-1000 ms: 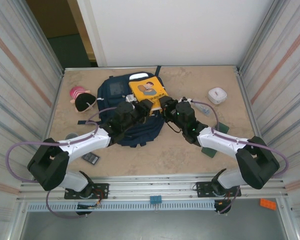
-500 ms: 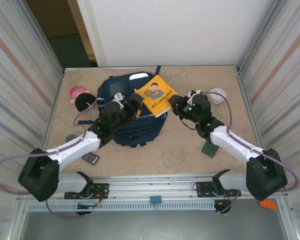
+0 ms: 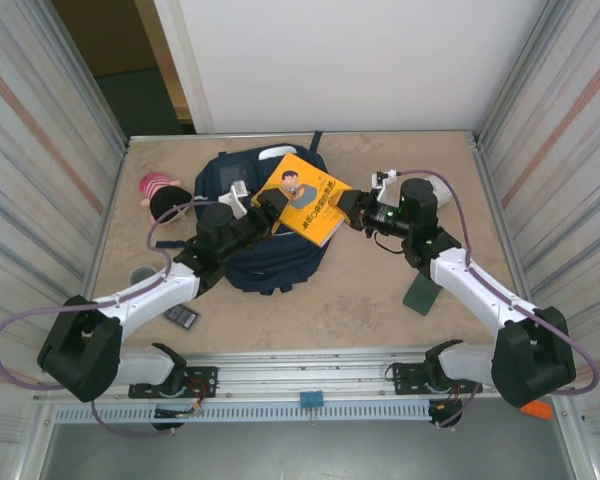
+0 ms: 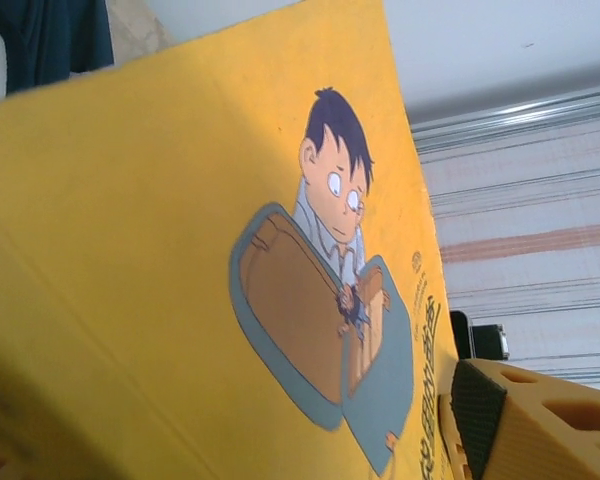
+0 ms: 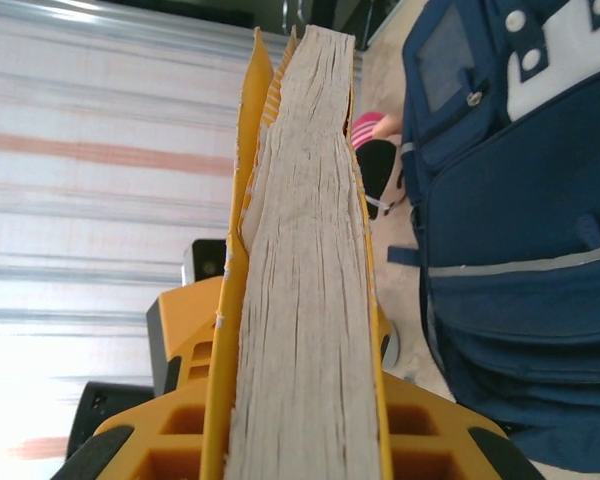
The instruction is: Pack the student bag
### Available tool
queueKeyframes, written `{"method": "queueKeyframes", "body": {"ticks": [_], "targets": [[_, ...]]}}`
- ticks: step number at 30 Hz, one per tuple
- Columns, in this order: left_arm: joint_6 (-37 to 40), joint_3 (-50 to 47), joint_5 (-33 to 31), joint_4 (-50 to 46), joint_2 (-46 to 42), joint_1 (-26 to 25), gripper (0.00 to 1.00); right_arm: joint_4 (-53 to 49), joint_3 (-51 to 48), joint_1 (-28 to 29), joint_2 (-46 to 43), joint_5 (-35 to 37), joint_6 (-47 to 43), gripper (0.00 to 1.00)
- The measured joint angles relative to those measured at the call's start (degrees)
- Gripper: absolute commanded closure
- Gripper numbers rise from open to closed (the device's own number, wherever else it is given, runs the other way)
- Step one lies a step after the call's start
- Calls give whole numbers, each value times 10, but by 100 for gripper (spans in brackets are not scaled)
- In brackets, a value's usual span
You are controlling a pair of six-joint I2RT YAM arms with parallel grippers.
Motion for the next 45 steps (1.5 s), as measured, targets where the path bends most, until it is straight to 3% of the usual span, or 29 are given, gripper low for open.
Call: {"method": "queueKeyframes", "body": {"ticks": [2,3,4,7,9,12,17,20,22,24,26,29,32,37,41,45], "targets": [[4,-1,-2,14,9,7,55,5,1,-4,0,-17,7,99],[3,-2,-4,23,14,10,65,6,1,-6,0,-23,9,94],[-2,-4,-4,34,18,12,73,7,2,-7,0,-28,14,84],[-23,-6,-9,72,24,14,84,1,2,-8,0,-27,21,58],[-29,-5,-15,85,23,14,88,6,2,-2,0,-17,29,51],[-37,-5,-31,84,23,14,92,26,2,23,0,29,37,48],[-54,-5,-64,85,17,14,96,95,-19,83,5,136,52,47],[-68,-5,-76,88,16,14,96,130,-30,111,23,183,60,53],[-75,-5,-84,90,16,12,94,141,-33,129,37,202,64,63],[-82,-5,-93,91,16,10,90,142,-33,139,43,218,65,80],[-88,-5,-97,91,14,10,79,144,-37,141,43,226,63,91],[-69,-5,-100,54,1,7,51,145,-47,139,32,226,63,98],[-14,-4,-99,-22,-27,9,34,116,-68,114,0,216,62,100],[173,31,-70,-196,-91,42,28,27,-93,12,-68,197,47,100],[386,80,-26,-319,-108,59,23,-32,-92,-51,-108,171,16,100],[632,144,33,-446,-74,59,22,-75,-92,-67,-117,139,-17,100]]}}
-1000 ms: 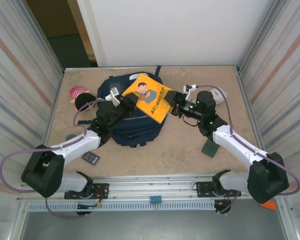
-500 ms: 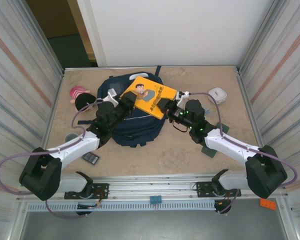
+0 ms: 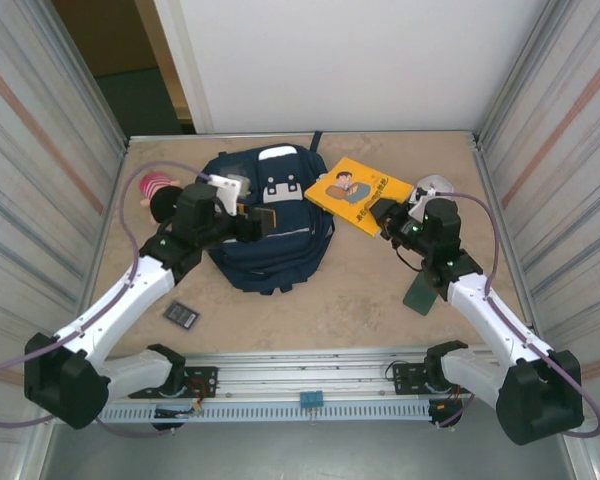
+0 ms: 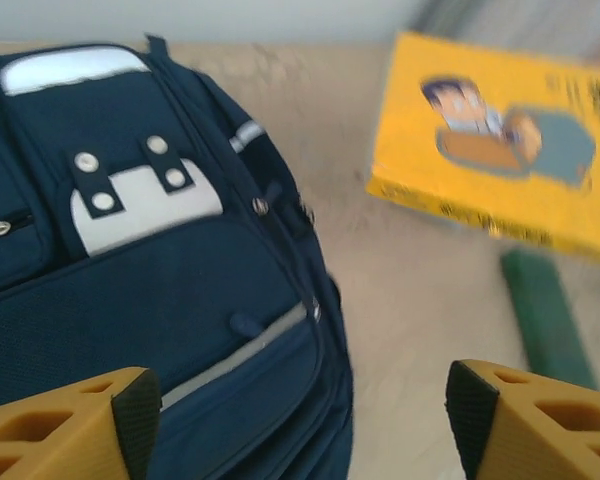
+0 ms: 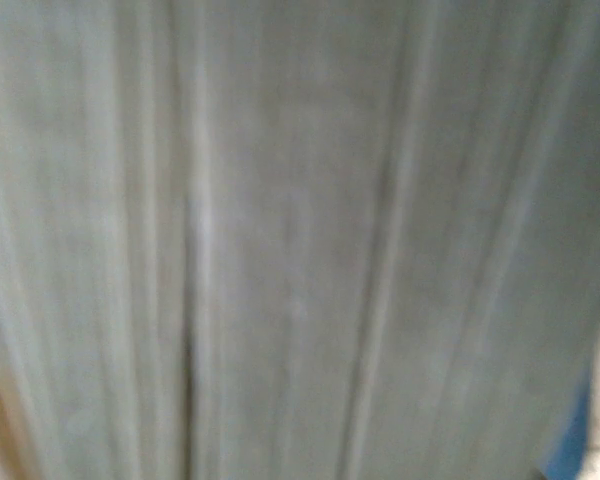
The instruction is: Pack the student bag
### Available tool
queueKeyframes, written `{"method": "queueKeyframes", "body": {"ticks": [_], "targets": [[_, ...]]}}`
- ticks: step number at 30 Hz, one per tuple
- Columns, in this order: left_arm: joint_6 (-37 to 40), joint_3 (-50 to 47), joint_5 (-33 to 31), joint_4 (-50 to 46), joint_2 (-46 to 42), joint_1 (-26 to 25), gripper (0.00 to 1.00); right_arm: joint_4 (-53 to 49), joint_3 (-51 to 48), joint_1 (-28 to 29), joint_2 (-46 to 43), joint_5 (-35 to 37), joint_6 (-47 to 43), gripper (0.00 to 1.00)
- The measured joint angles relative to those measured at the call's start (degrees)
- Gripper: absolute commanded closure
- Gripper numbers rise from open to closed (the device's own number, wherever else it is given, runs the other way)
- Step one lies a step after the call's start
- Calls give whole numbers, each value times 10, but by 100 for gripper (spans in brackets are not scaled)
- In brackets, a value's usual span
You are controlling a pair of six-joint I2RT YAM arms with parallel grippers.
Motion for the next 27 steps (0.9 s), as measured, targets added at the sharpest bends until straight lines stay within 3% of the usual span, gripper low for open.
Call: {"method": "queueKeyframes", "body": {"ticks": [5,11,18,27], "targets": [[282,76,39,-136,103,0,20,-33,0,0,0,-36,-37,100],[473,107,33,-201,234,0,13,-42,0,2,3,-50,-63,100],[539,139,20,-200,319,0,11,-79,0,2,-21,-44,-86,100],[558,133,21,-142,322,0,9,-86,-22,2,-53,-41,-89,100]]}}
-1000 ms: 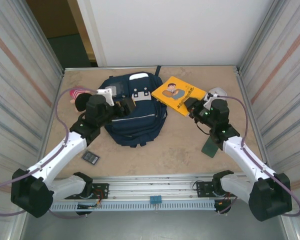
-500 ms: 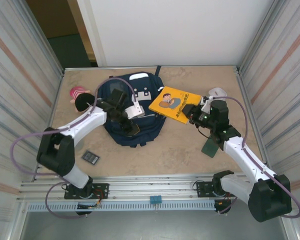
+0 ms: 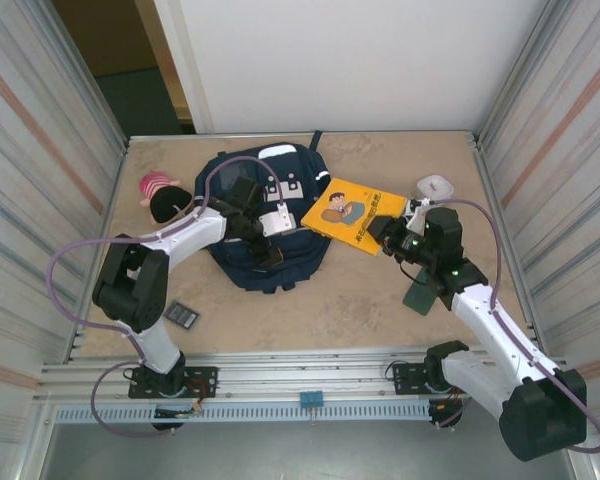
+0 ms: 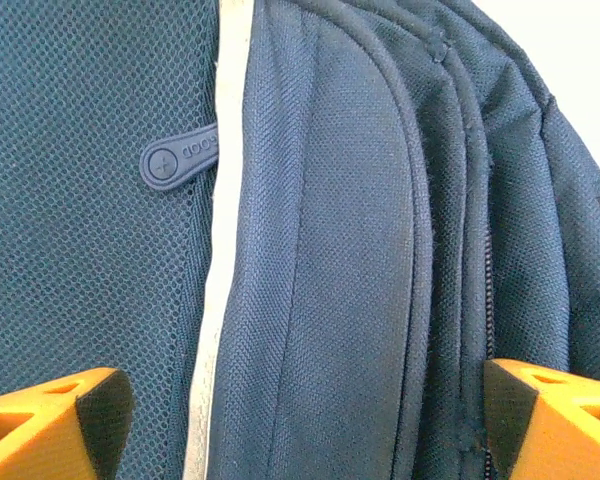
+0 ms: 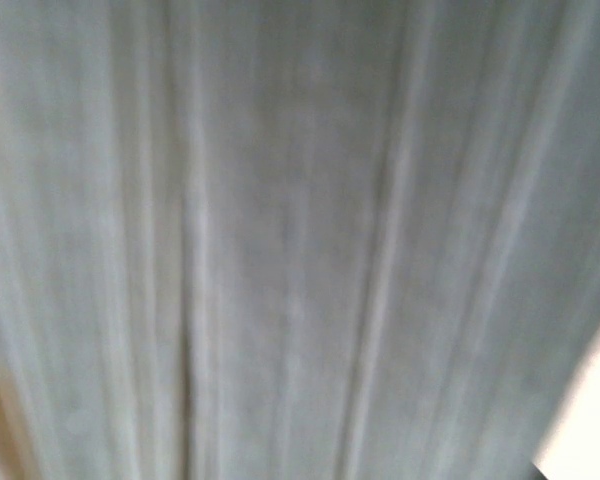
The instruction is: Pack the student bag
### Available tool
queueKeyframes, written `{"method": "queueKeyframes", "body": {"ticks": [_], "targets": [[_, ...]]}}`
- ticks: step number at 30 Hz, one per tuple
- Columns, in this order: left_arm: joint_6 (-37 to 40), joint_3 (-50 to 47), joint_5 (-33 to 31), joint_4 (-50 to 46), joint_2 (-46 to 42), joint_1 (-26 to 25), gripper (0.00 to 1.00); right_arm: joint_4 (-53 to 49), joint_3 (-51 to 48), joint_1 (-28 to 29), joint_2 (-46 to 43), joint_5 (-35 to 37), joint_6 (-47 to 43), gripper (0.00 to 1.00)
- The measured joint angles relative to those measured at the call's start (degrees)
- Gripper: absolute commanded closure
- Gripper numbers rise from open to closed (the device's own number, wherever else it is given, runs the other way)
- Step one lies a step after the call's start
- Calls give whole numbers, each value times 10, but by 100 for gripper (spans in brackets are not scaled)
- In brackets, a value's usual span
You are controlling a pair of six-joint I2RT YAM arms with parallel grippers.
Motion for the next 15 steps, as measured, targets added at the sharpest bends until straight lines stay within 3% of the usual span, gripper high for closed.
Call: {"method": "queueKeyframes", "body": {"ticks": [5,12,15], "targets": [[10,0,14,17,0,0,7,-10,-12,0,0,3,0,100],[9,0,95,33,-6,11,7,-10,-15,0,-11,14,0,100],[9,2,101,44,-9,16,7,-11,-17,0,-18,16,0,100]]}}
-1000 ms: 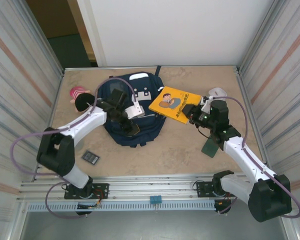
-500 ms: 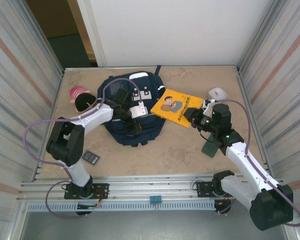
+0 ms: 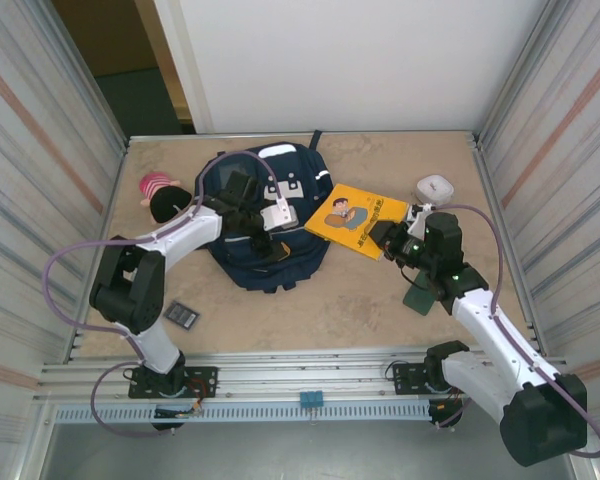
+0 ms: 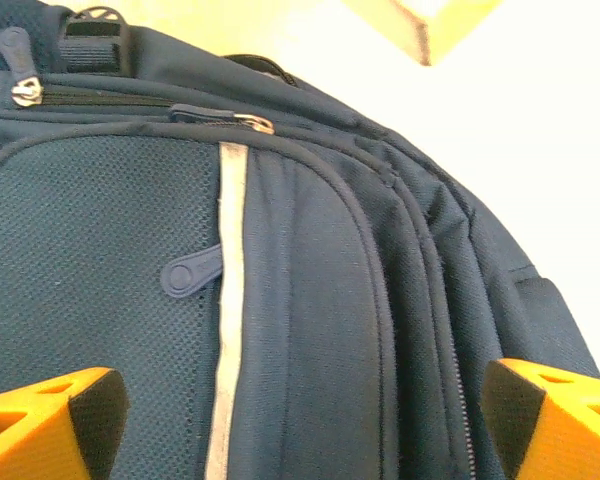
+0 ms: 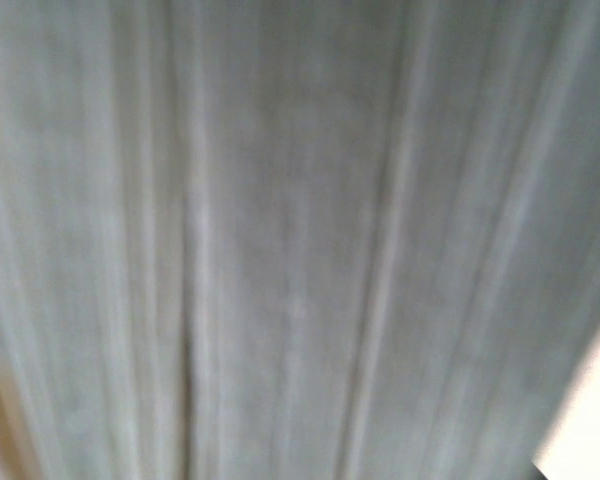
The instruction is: Pack the student bag
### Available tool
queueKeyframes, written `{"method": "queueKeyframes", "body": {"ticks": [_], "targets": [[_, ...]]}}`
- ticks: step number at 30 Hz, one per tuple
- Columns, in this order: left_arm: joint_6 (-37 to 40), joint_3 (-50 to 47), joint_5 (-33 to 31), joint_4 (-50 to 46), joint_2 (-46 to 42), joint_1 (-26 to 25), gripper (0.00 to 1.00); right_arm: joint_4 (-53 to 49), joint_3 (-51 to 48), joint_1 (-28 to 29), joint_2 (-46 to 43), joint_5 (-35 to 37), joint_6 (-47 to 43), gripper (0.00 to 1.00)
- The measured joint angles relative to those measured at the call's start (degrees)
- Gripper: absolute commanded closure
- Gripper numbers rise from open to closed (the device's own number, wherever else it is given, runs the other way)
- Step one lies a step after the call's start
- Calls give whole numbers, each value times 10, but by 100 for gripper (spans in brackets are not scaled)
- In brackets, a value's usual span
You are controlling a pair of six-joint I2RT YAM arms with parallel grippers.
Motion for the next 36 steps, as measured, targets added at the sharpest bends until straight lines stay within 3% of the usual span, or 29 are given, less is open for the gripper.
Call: {"method": "queueKeyframes", "body": {"ticks": [7,12,14,20,24,36], "targets": [[15,29,-25,7,44,3,9,0,-2,-1,-2,0,0,100],[16,31,-67,33,83,2,25,-7,-7,-1,-7,5,0,100],[20,28,-87,47,83,-1,28,-10,-10,-2,-16,10,0,100],[26,-15,-89,65,32,-1,12,-35,-14,-14,-54,11,-6,100],[37,-38,-102,63,-5,-1,8,-41,-21,-22,-74,13,-10,100],[50,-40,-109,61,23,0,2,-62,-28,-29,-85,11,-11,100]]}}
